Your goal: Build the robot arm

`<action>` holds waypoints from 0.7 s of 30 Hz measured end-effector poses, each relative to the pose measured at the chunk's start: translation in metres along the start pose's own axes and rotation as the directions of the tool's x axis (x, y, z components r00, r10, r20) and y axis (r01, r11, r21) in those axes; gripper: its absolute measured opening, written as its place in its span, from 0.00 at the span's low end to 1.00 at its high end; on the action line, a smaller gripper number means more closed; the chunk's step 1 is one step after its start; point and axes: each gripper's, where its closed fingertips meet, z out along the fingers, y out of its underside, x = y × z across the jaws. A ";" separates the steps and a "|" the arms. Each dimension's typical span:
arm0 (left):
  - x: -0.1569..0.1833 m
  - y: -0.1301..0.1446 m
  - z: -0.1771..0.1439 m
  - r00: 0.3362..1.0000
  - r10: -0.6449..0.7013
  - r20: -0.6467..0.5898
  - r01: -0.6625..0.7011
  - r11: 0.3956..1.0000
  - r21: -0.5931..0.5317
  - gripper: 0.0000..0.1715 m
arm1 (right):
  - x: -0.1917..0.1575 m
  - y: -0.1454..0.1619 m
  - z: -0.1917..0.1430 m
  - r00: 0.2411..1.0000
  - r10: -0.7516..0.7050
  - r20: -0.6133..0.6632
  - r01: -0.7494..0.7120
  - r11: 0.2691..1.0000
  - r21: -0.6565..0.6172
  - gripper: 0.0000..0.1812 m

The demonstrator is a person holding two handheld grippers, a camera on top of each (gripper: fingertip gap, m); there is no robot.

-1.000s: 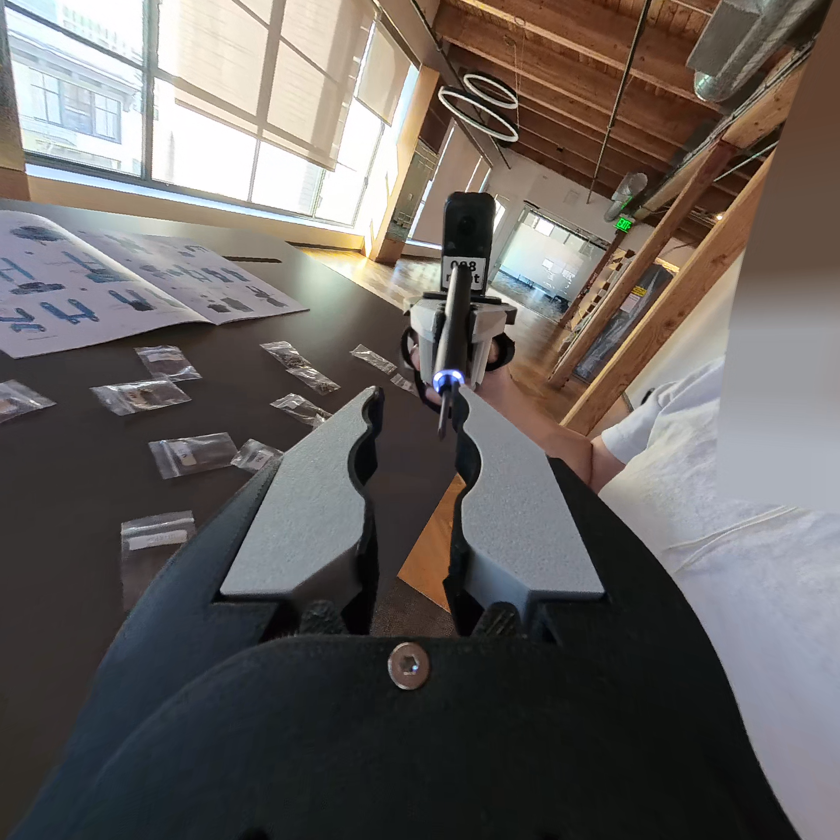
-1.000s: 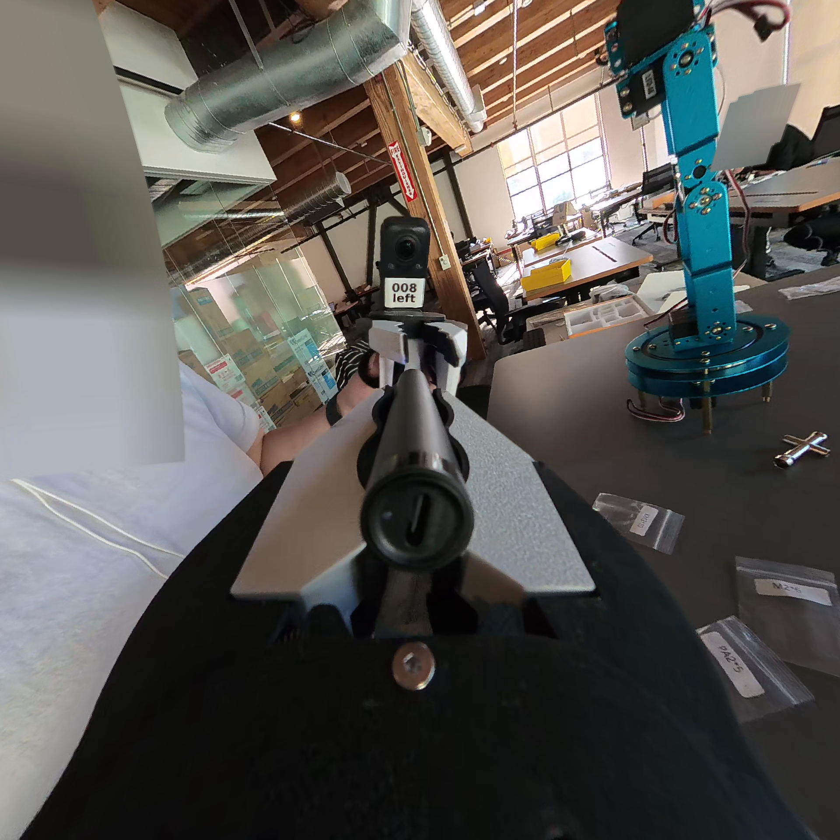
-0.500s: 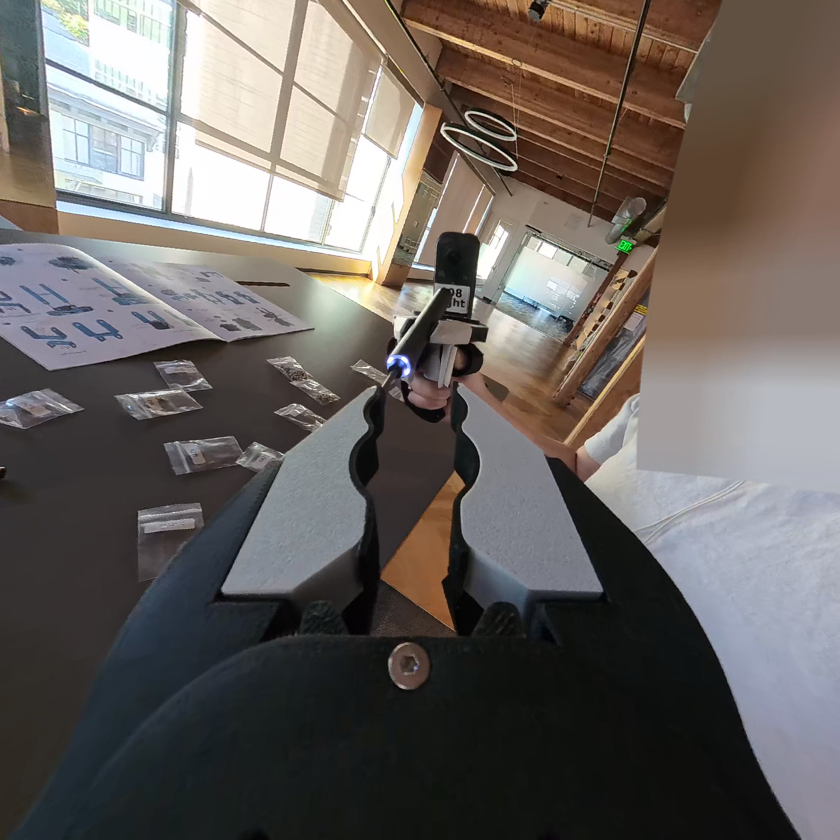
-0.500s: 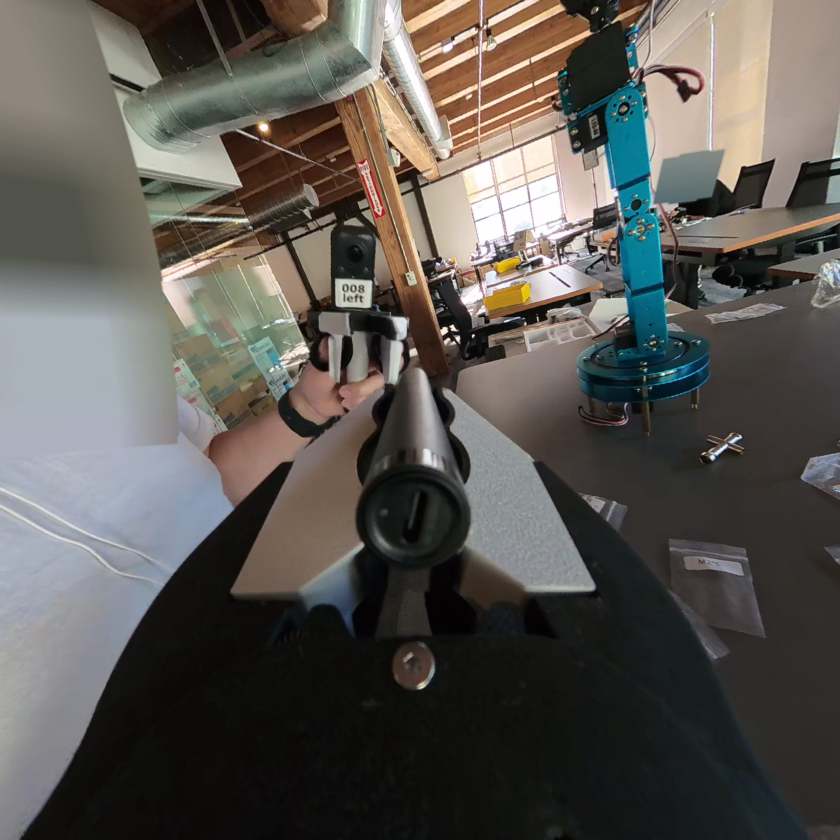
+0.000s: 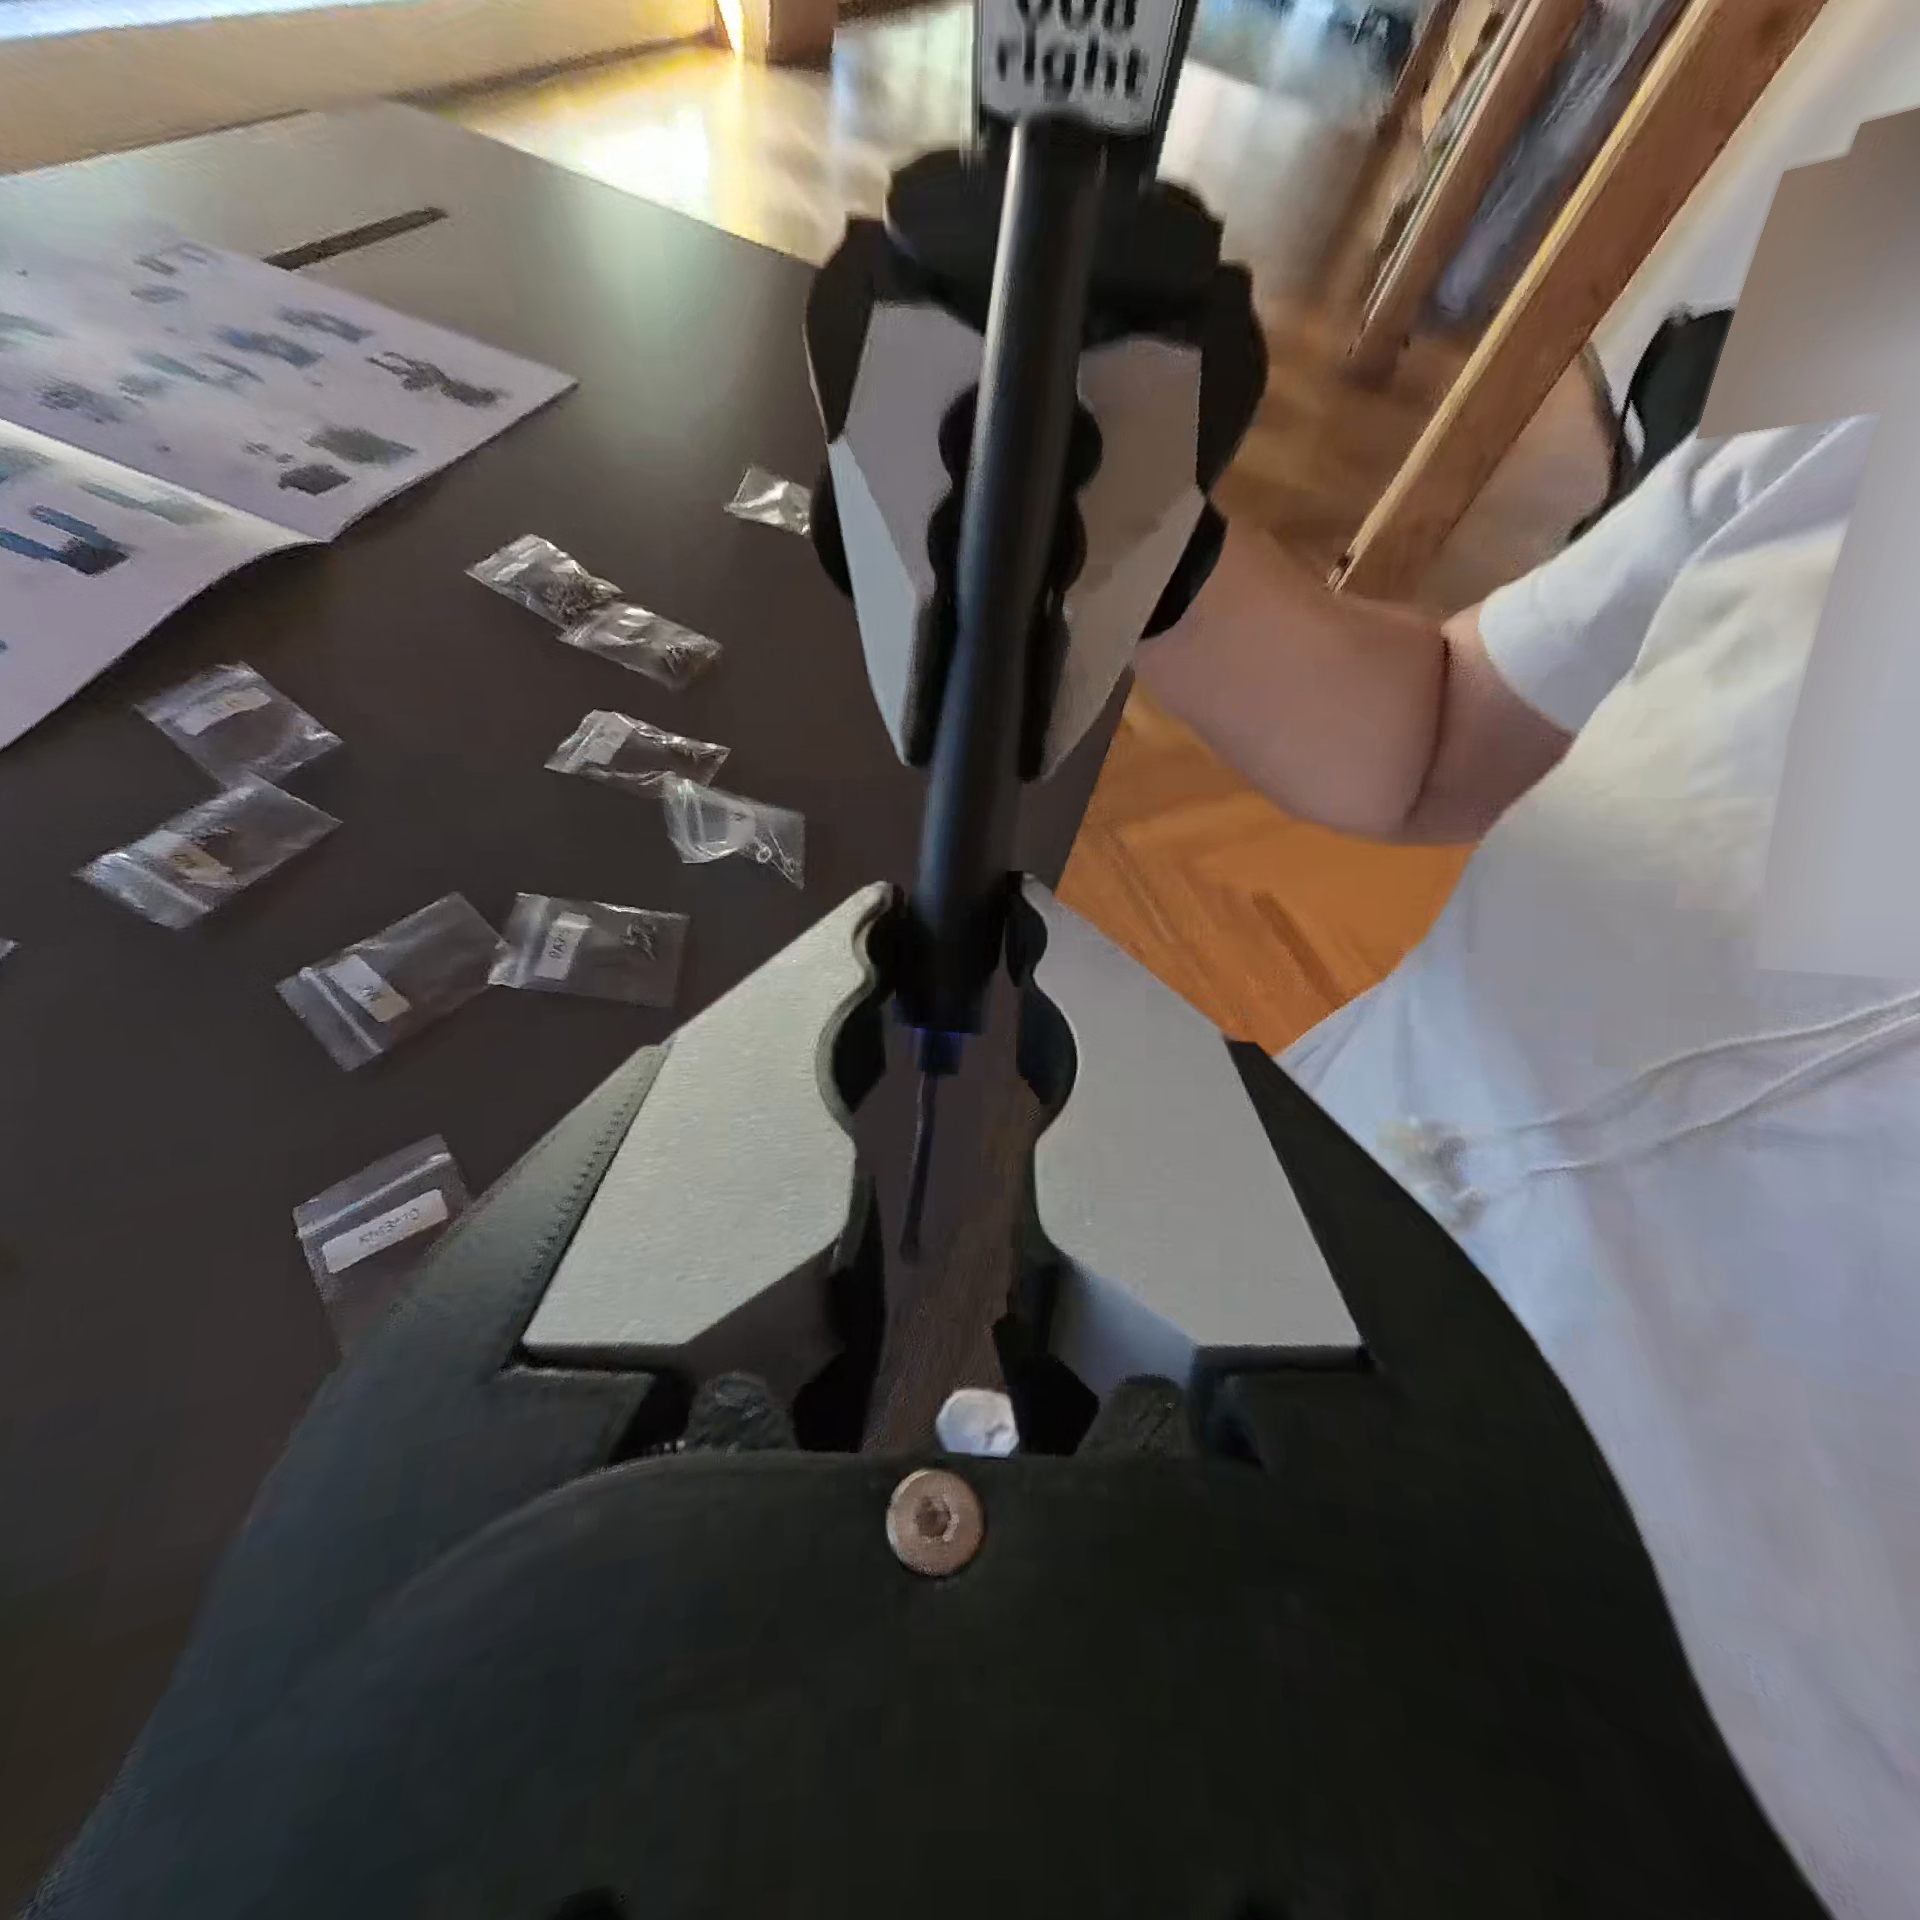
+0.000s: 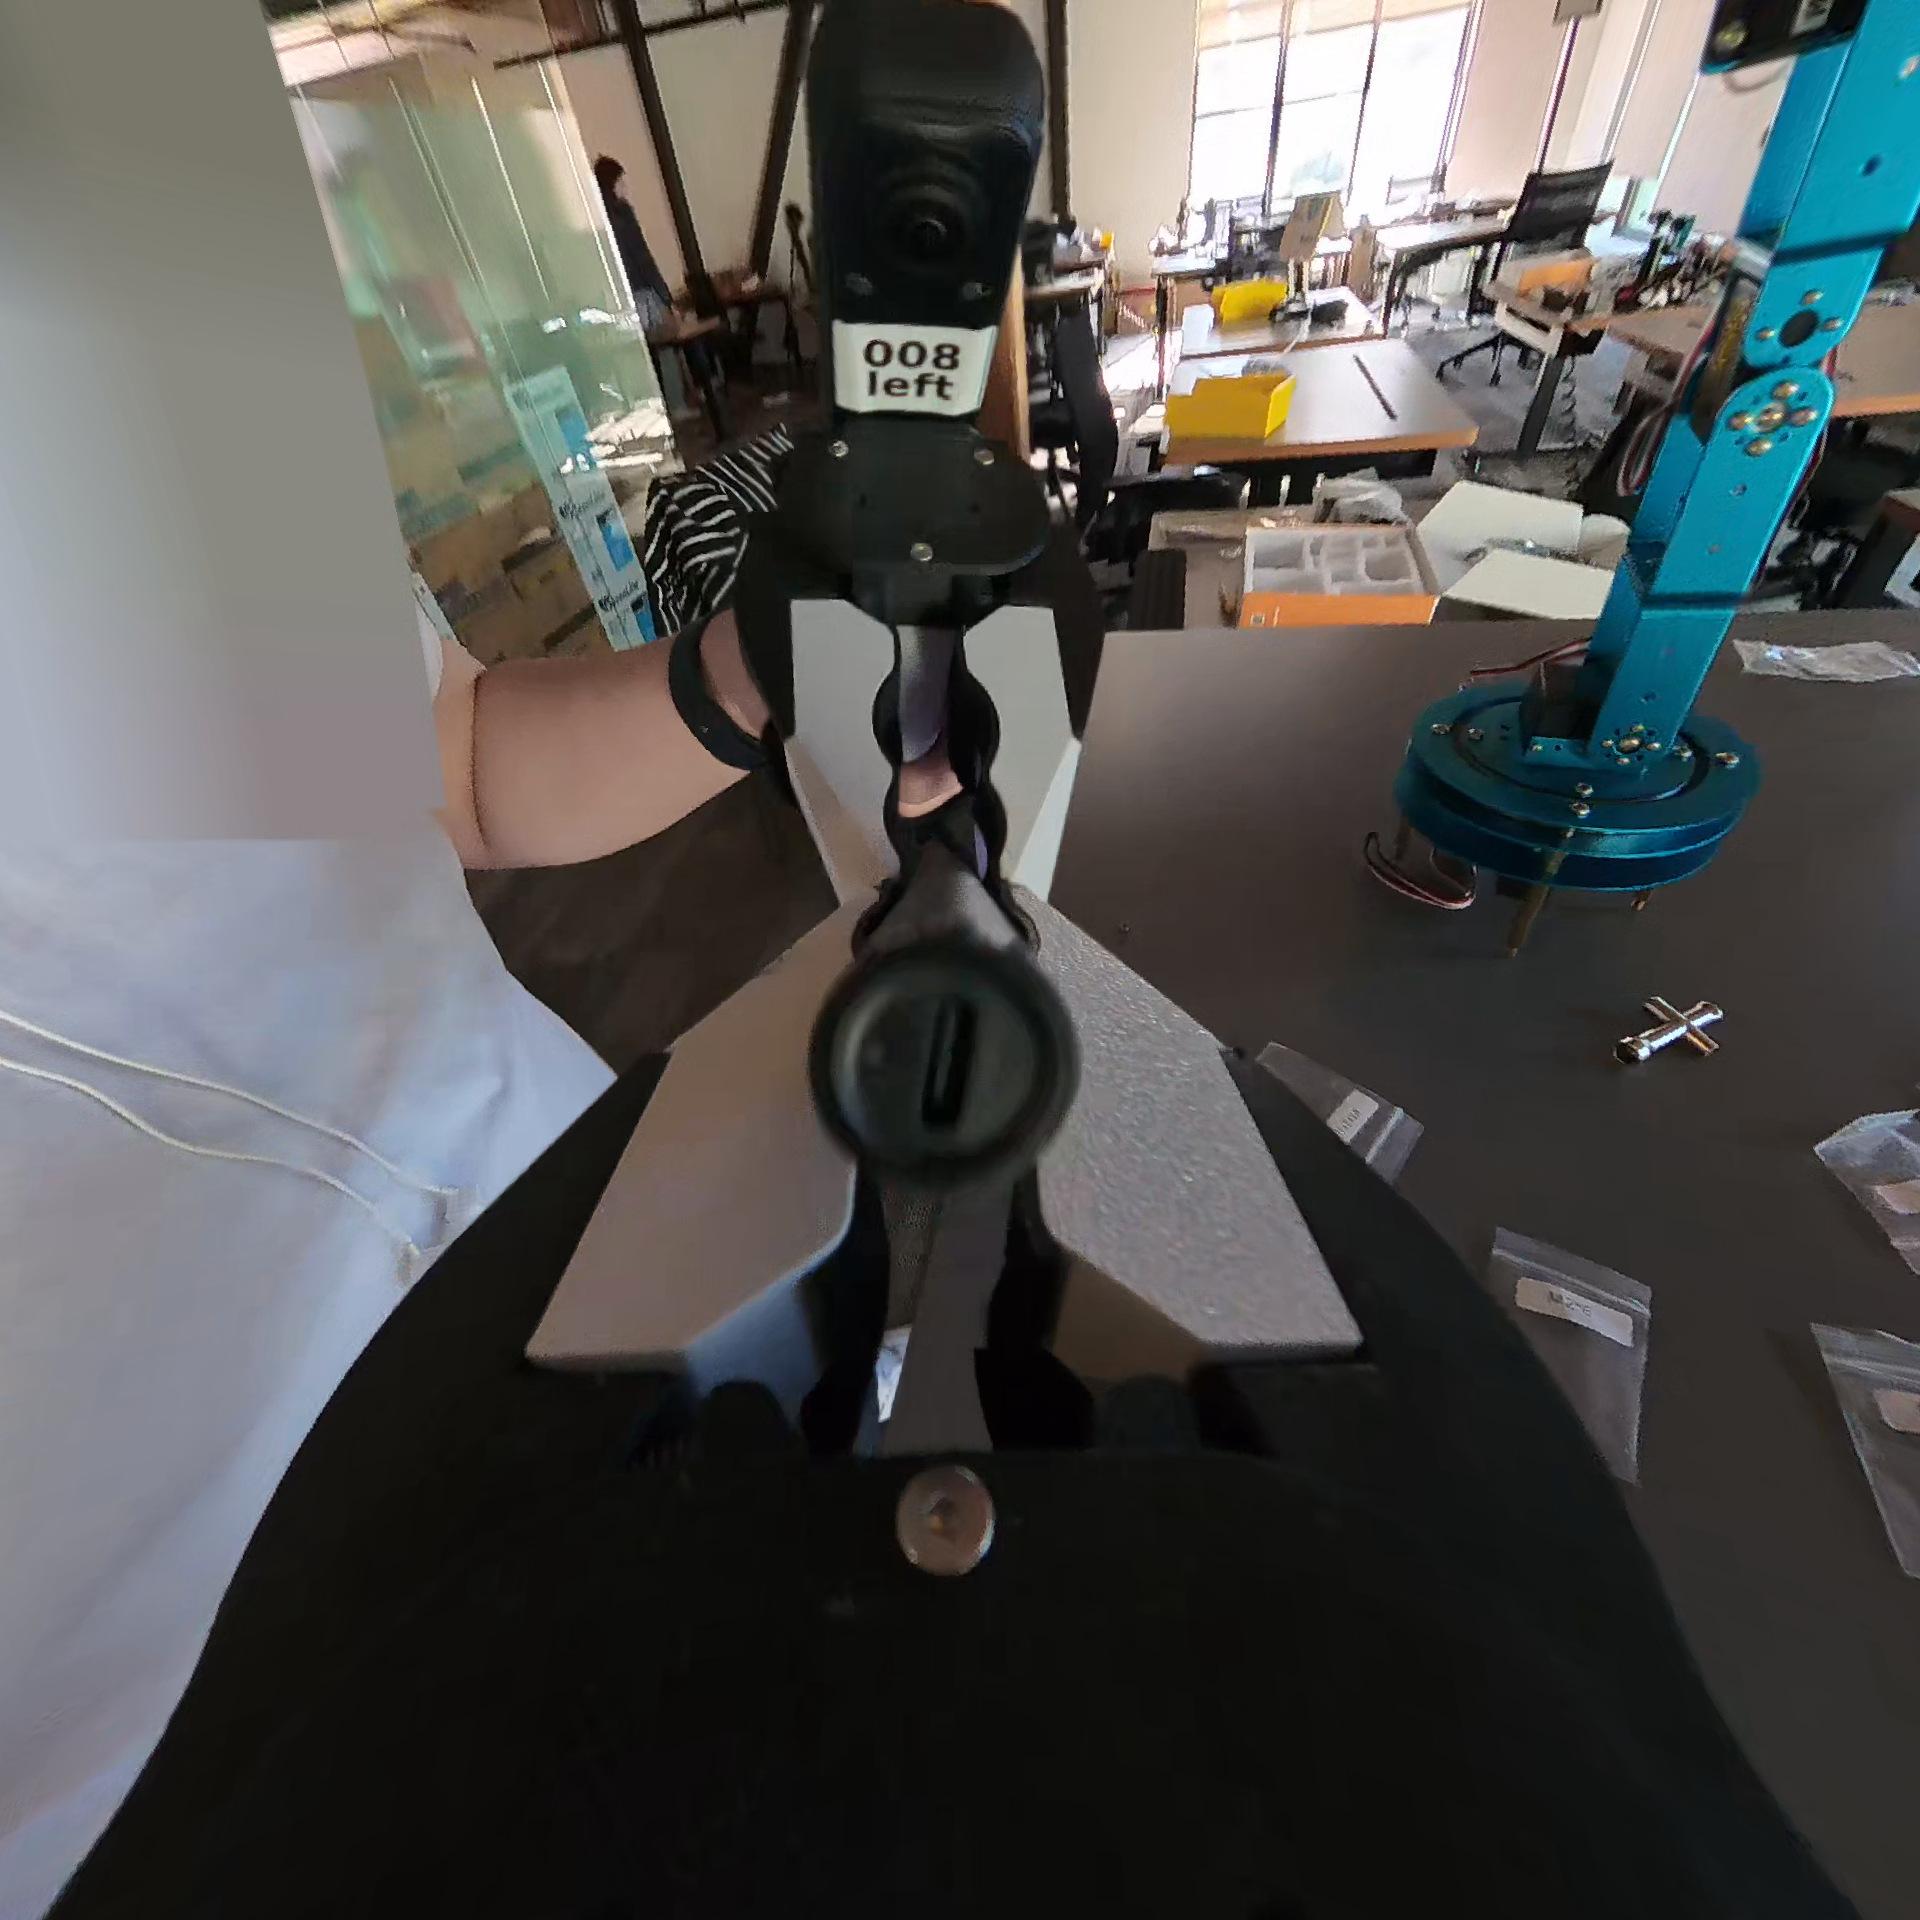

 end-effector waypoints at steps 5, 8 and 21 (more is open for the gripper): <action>0.011 -0.035 -0.008 0.990 -0.091 -0.109 0.116 0.963 0.245 0.09 | -0.004 -0.037 -0.008 0.991 0.104 0.081 -0.118 0.972 0.204 0.10; 0.007 -0.046 -0.014 0.980 -0.140 -0.144 0.186 0.901 0.393 0.09 | -0.002 -0.045 -0.007 0.992 0.115 0.054 -0.126 0.951 0.282 0.16; 0.014 -0.061 -0.022 0.984 -0.138 -0.111 0.177 0.779 0.602 0.09 | -0.004 -0.060 -0.004 0.995 0.045 -0.084 -0.009 0.924 0.382 0.13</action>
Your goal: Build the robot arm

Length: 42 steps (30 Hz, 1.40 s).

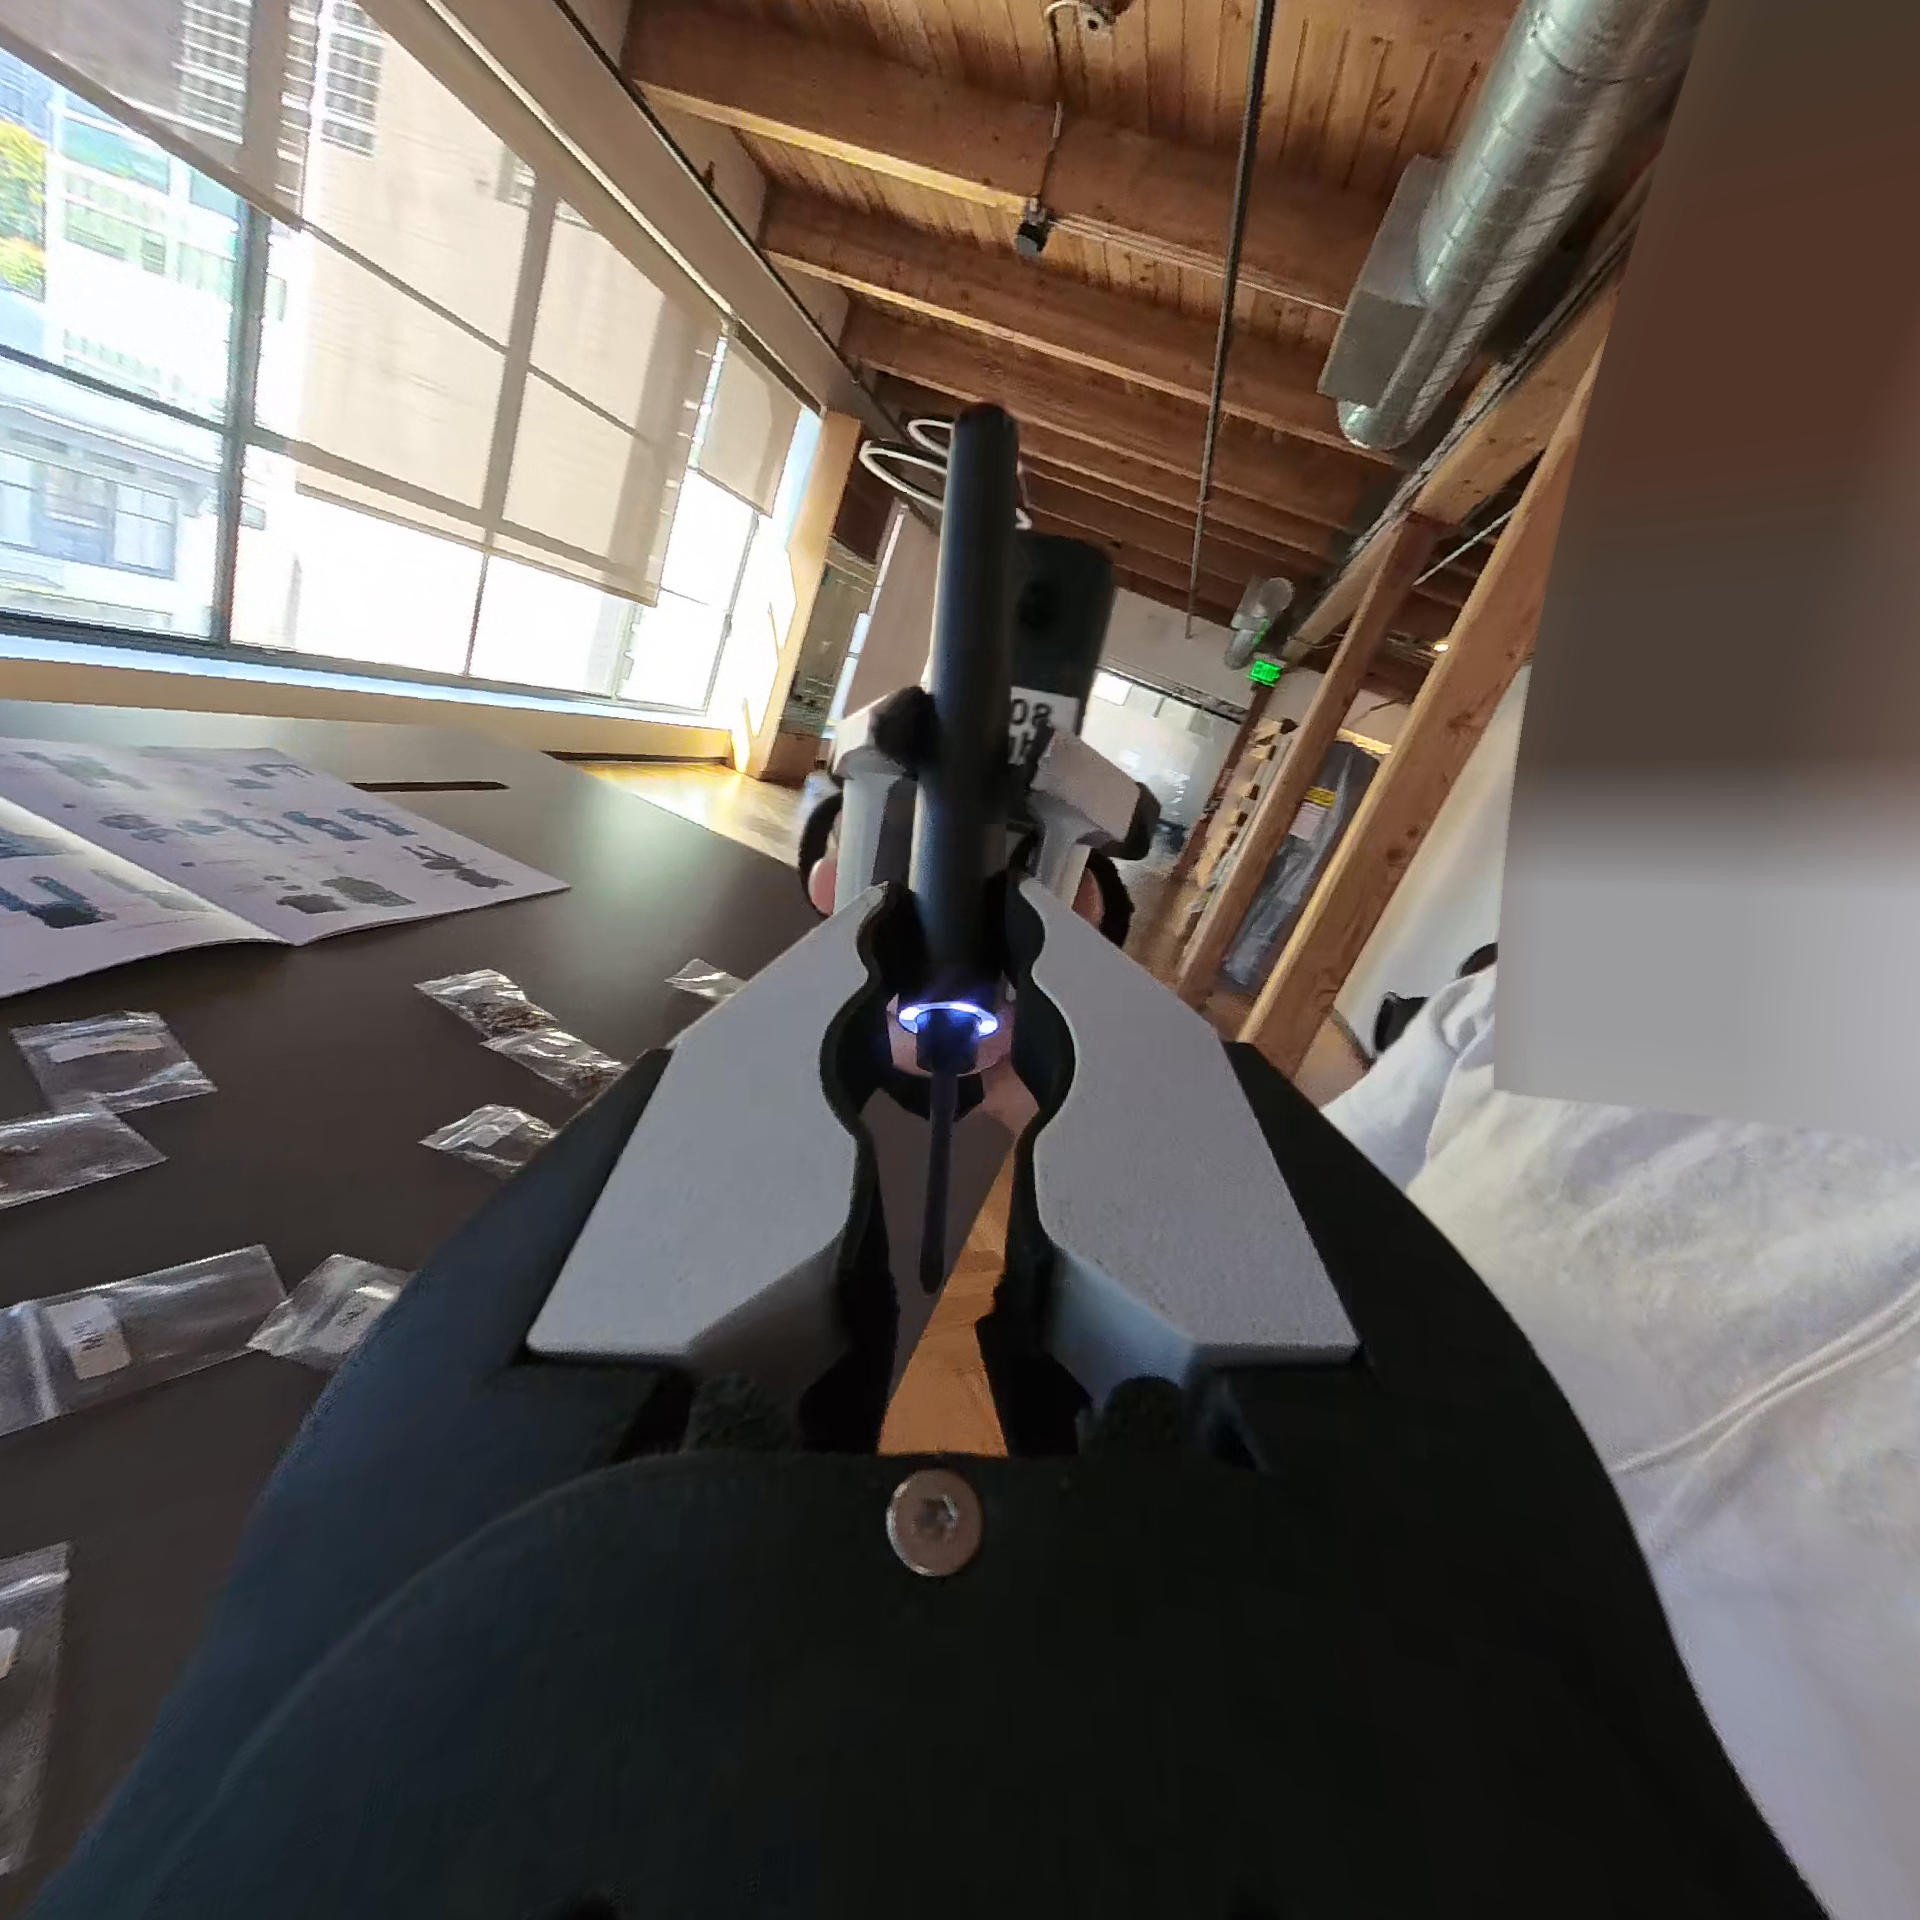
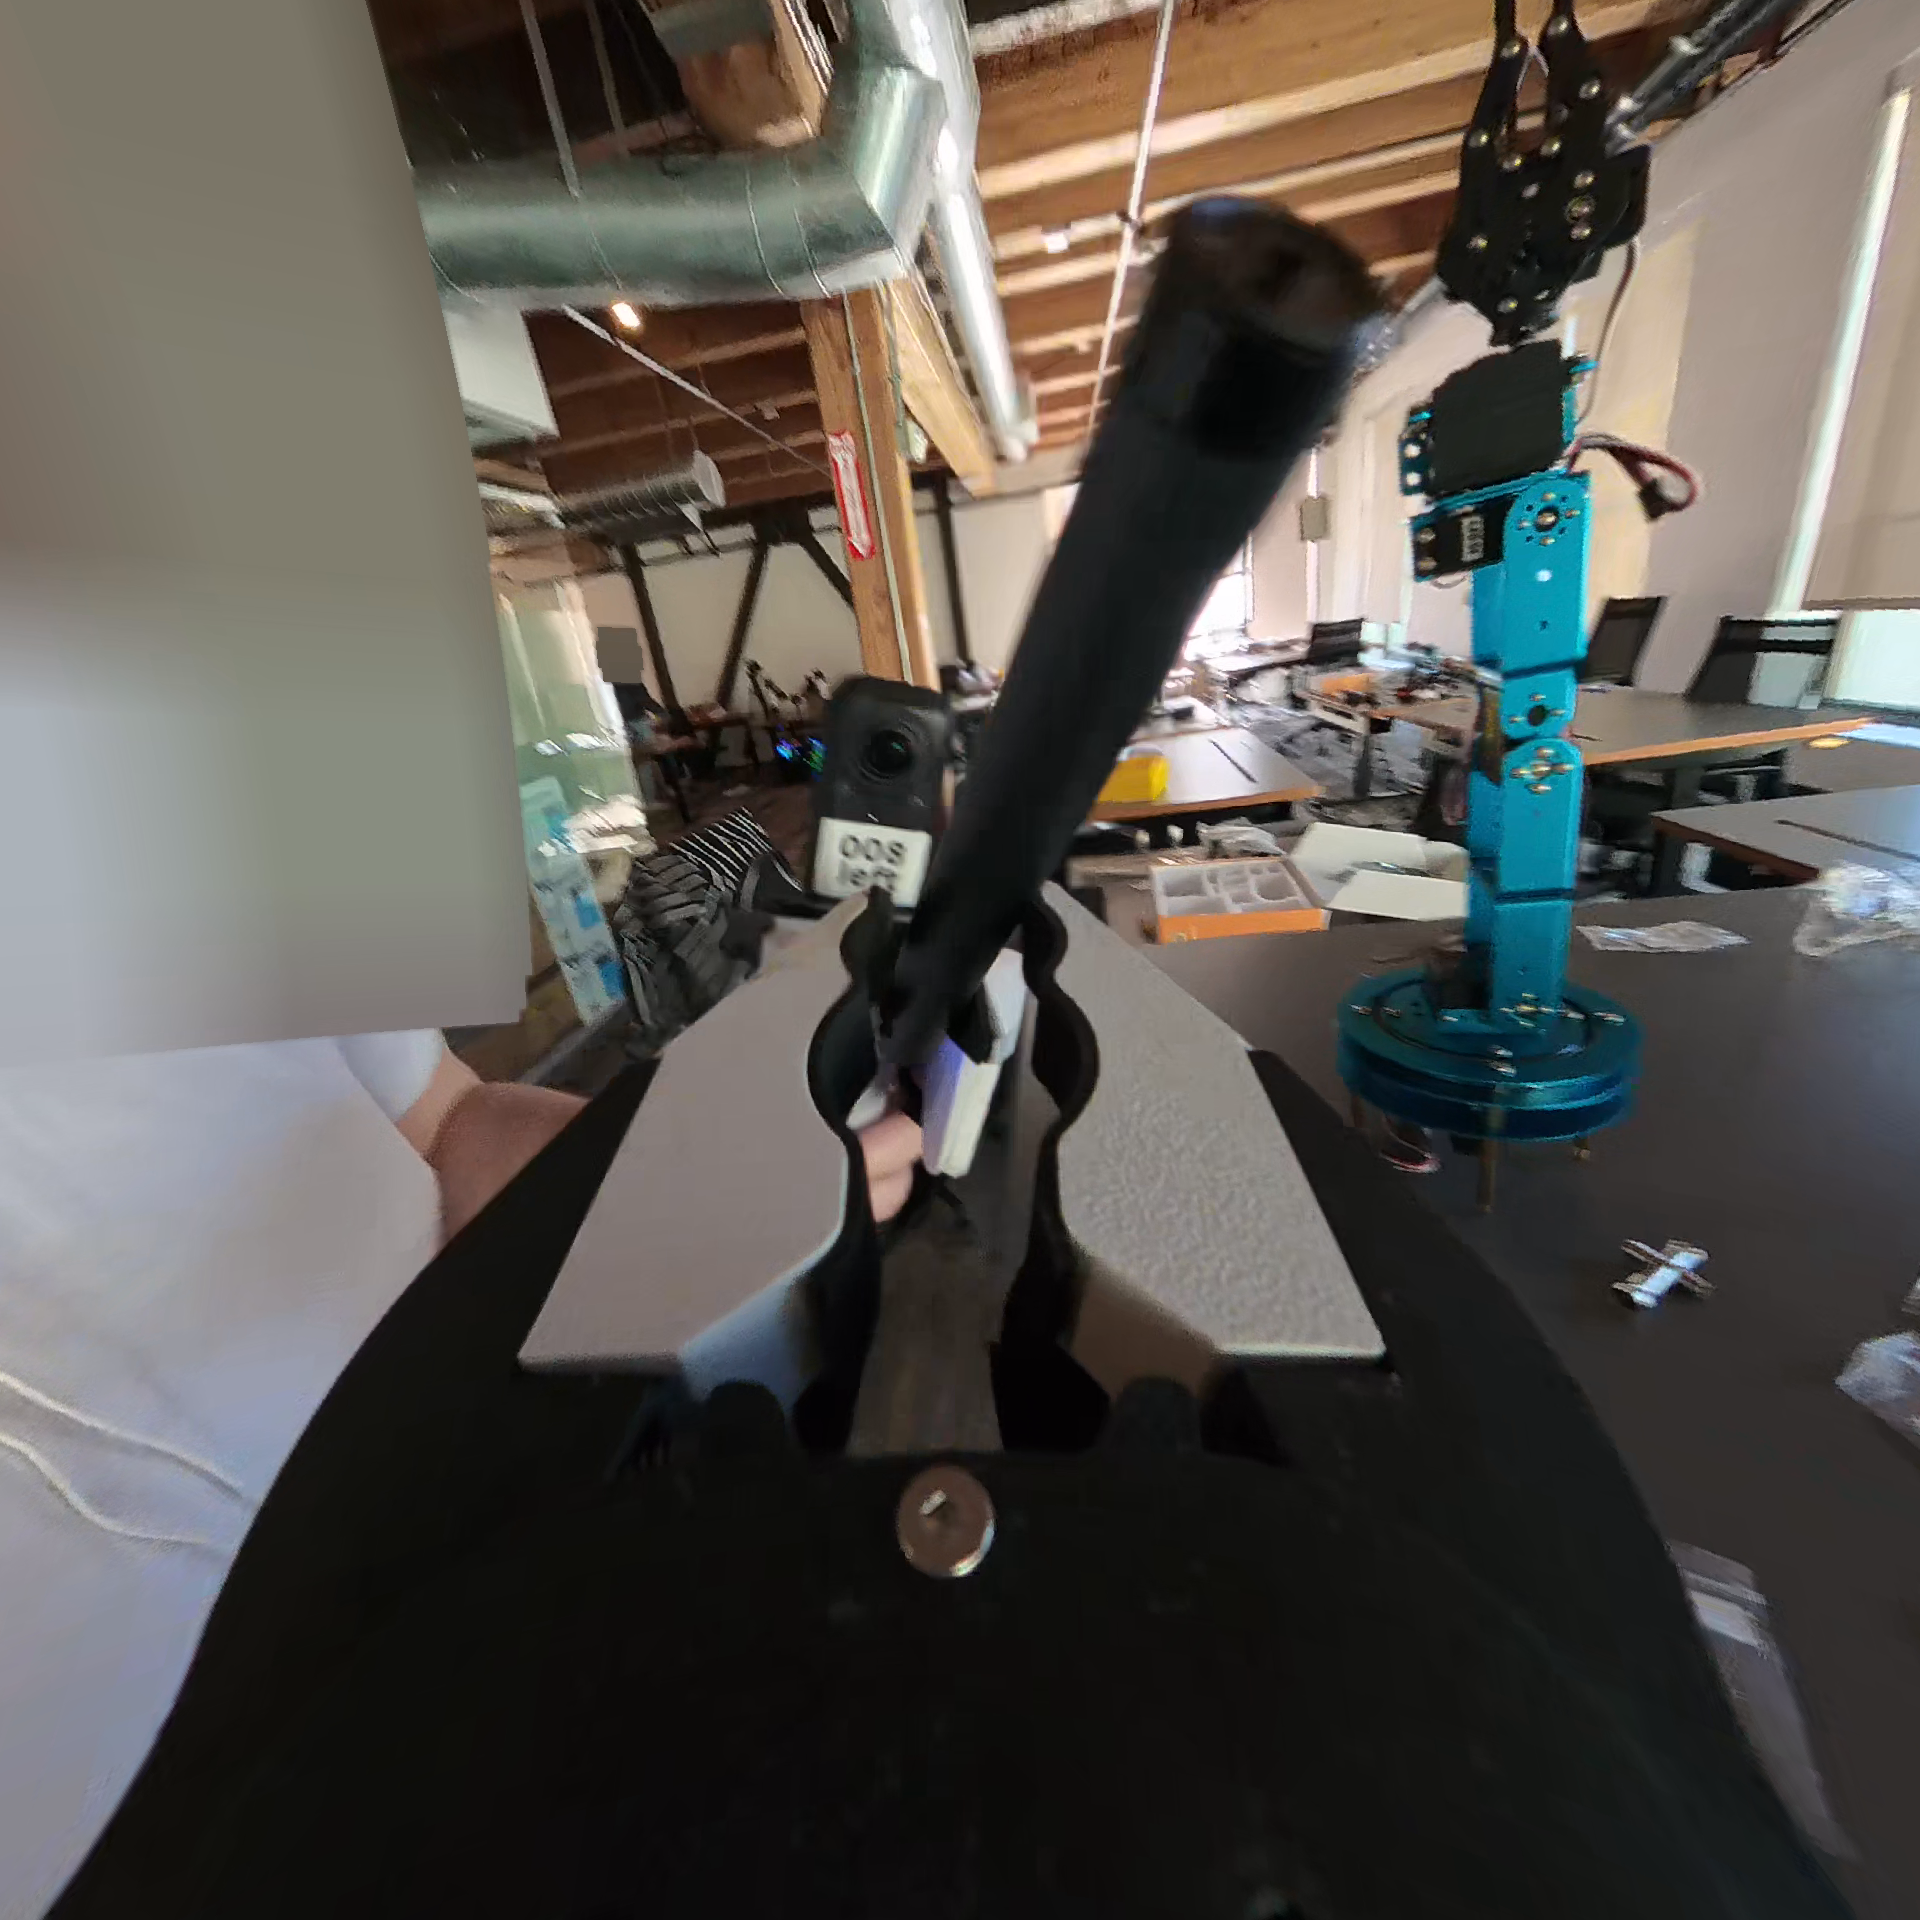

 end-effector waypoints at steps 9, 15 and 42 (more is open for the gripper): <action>0.002 -0.001 -0.001 0.993 0.084 0.079 -0.086 0.996 0.012 0.10 | -0.001 -0.002 0.005 0.998 0.049 -0.039 -0.048 0.999 0.017 0.11; -0.006 0.007 -0.007 0.987 0.116 0.110 -0.109 0.992 -0.069 0.15 | -0.003 0.007 0.002 1.000 0.005 -0.024 -0.006 0.998 -0.059 0.09; 0.026 -0.050 0.077 0.950 0.278 -0.140 -0.311 0.874 -0.373 0.10 | 0.004 0.031 -0.028 0.980 0.134 -0.149 -0.158 0.975 -0.157 0.12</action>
